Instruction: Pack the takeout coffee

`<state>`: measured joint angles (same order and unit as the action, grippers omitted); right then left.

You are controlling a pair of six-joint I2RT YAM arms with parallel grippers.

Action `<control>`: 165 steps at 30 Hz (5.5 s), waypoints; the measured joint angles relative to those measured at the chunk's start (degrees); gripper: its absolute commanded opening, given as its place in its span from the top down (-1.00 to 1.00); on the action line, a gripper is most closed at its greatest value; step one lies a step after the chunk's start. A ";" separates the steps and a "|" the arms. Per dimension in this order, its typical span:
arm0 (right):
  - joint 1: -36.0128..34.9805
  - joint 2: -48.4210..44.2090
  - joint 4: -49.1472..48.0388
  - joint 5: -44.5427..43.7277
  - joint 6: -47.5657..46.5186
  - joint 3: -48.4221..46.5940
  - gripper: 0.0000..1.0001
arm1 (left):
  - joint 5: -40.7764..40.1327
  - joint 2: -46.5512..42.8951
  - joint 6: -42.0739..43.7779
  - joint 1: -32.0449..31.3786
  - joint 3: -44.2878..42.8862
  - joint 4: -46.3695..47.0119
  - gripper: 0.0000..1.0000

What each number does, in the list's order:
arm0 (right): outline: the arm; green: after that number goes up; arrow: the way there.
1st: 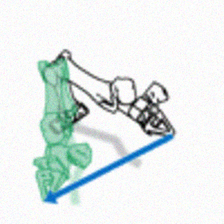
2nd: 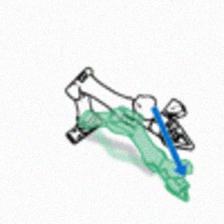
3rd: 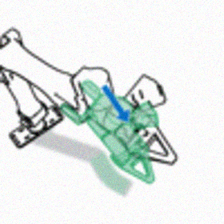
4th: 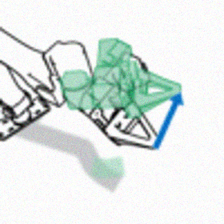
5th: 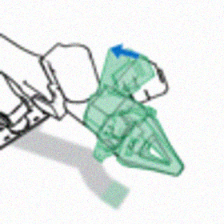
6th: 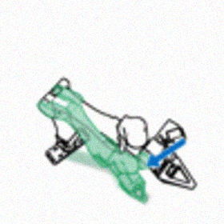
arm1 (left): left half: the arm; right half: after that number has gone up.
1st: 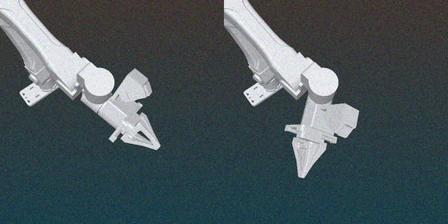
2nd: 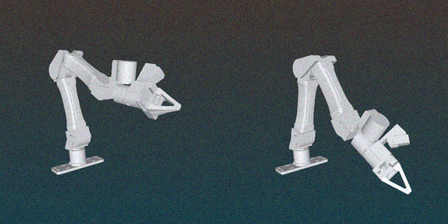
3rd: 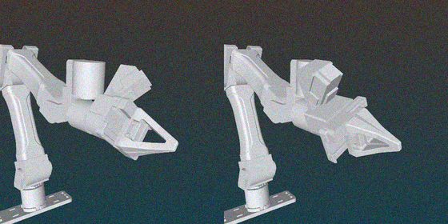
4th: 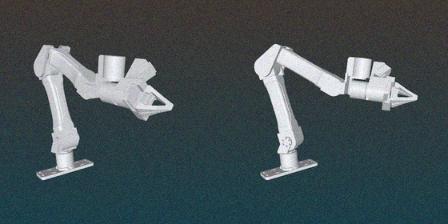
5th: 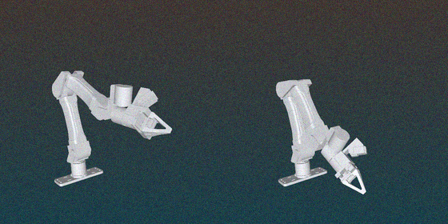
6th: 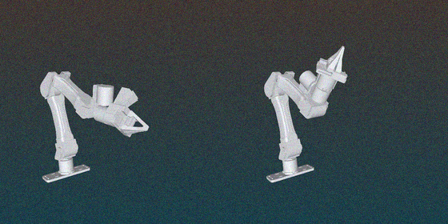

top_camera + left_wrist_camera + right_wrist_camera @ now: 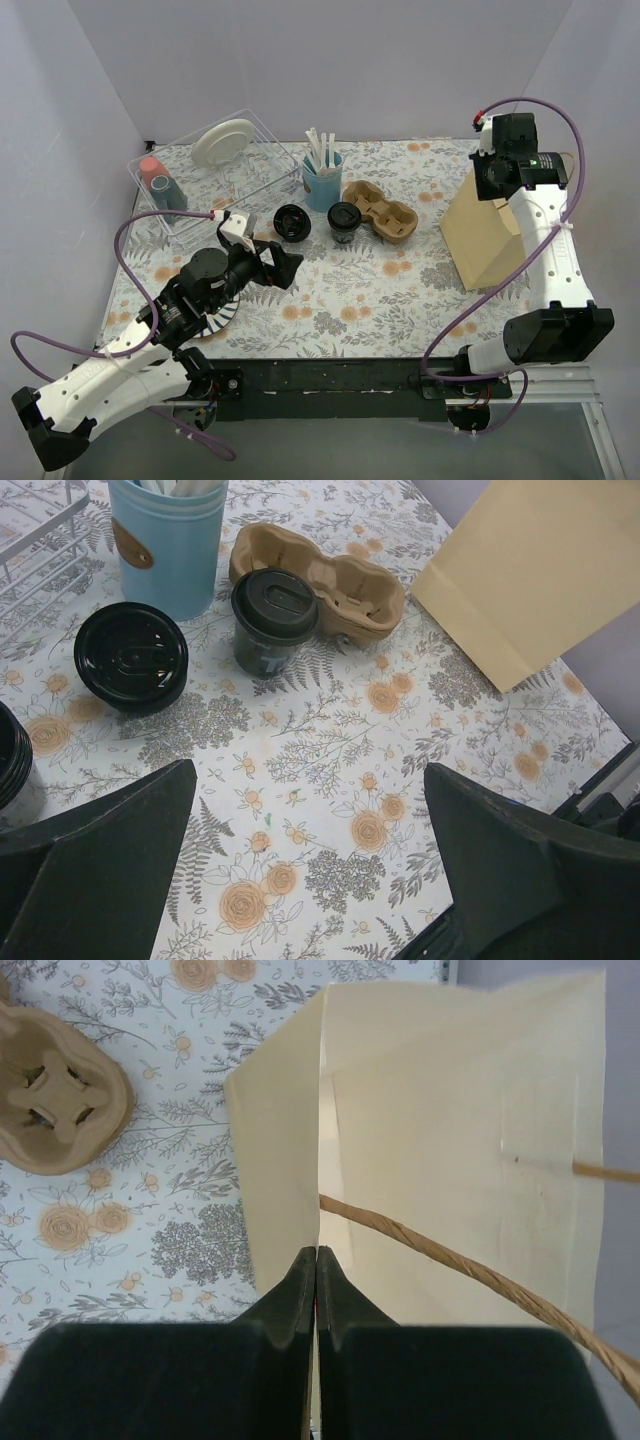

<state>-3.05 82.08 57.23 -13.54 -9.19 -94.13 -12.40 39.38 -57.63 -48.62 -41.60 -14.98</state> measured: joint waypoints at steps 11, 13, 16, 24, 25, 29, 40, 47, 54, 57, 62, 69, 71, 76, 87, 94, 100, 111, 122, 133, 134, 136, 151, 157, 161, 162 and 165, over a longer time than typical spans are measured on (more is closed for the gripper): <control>-2.62 -7.26 5.07 -1.99 -0.24 -9.38 0.97 | -0.63 -0.07 -0.26 -0.28 0.00 -0.04 -0.96; -4.63 -9.14 6.10 -2.01 -0.50 -11.52 0.97 | -1.31 -0.28 -0.44 -0.31 -0.31 -1.01 -0.96; -7.58 -11.65 6.69 -0.42 -1.40 -14.95 0.97 | -2.64 0.61 -0.81 -0.31 -3.34 -4.74 -0.96; -16.81 -17.14 6.03 16.20 -3.80 -15.41 0.97 | -6.27 4.15 -3.26 -0.33 -19.41 -14.16 -0.96; -17.84 -17.31 5.86 17.77 -3.91 -15.15 0.97 | -6.84 4.74 -3.89 -0.33 -21.29 -15.65 -0.96; -22.38 -18.34 5.73 23.45 -3.69 -13.07 0.97 | -8.35 6.71 -6.86 -0.33 -25.86 -20.98 -0.96; -32.11 -24.26 1.16 33.09 0.15 1.92 0.97 | -8.81 7.76 -12.74 -0.33 -27.71 -28.79 -0.96; -40.76 -24.90 -5.01 27.61 7.28 8.20 0.97 | -10.97 8.74 -15.54 -0.33 -27.78 -30.93 -0.96; -58.53 -19.12 -8.26 12.17 13.35 10.64 0.97 | -16.46 10.54 -20.63 -0.33 -27.74 -34.56 -0.96; -63.76 -14.82 -8.24 4.76 15.17 10.27 0.97 | -19.43 10.43 -23.98 -0.33 -27.82 -37.16 -0.96; -69.83 -6.25 -5.38 -5.40 17.68 4.83 0.97 | -22.60 9.01 -27.32 -0.33 -27.89 -39.74 -0.96; -73.66 5.16 -1.75 -13.57 20.70 -3.17 0.95 | -24.35 6.16 -29.03 -0.33 -27.89 -40.61 -0.96; -73.77 7.06 -1.38 -14.60 21.42 -4.24 0.75 | -24.50 5.86 -29.20 -0.33 -27.89 -40.76 -0.96; -73.85 8.44 -1.16 -14.75 22.56 -5.86 0.15 | -24.39 5.73 -28.74 -0.33 -27.87 -40.68 -0.96; -73.92 2.78 -3.45 -10.34 21.57 -8.68 -0.04 | -20.37 7.19 -24.48 -0.33 -26.69 -37.68 -0.93; -72.41 -2.51 -6.73 -15.08 15.23 -17.53 -0.10 | -15.41 10.64 -23.08 -0.33 -26.71 -36.41 -0.89; -68.30 -7.78 -11.04 -17.29 11.87 -17.57 -0.10 | -10.27 10.64 -23.10 -0.33 -26.69 -35.93 -0.87; -67.67 -12.46 -15.19 -18.75 11.50 -1.99 -0.12 | 0.87 11.96 -22.71 -0.33 -26.36 -29.29 -0.93; -51.01 -17.84 -19.43 -5.77 8.76 18.18 -0.35 | -5.81 20.52 -25.81 -0.33 -26.45 -28.68 -0.91; -12.87 -4.37 -22.64 30.82 4.28 15.08 -0.62 | -5.09 15.61 -25.20 -0.35 -20.72 -29.09 -0.91; -11.04 -2.16 -22.43 33.57 3.82 14.10 -0.62 | -4.92 15.39 -24.92 -0.35 -20.72 -29.38 -0.90; -8.70 1.62 -21.77 38.56 2.58 12.00 -0.62 | -4.68 14.95 -24.39 -0.35 -20.72 -29.99 -0.91; -5.81 11.72 -10.23 59.28 -10.82 3.54 -0.43 | -4.50 12.39 -23.08 -0.35 -20.76 -30.93 -0.90; -5.68 11.72 -8.68 60.57 -11.78 6.58 -0.44 | -4.57 12.70 -22.67 -0.35 -20.76 -30.88 -0.90; -5.68 11.72 -7.56 60.48 -11.89 7.80 -0.11 | -4.59 12.90 -22.51 -0.35 -20.76 -30.91 -0.90; -5.68 11.72 -7.41 60.52 -11.93 7.80 0.05 | -4.59 12.90 -22.49 -0.35 -20.76 -30.91 -0.90; -5.68 11.23 -7.32 61.18 -12.15 7.80 0.54 | -4.59 12.76 -22.47 -0.35 -20.76 -30.91 -0.90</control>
<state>-8.73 93.32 49.91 47.64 -21.34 -86.32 -16.99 52.14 -80.09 -48.97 -62.37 -45.89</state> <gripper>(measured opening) 0.441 0.952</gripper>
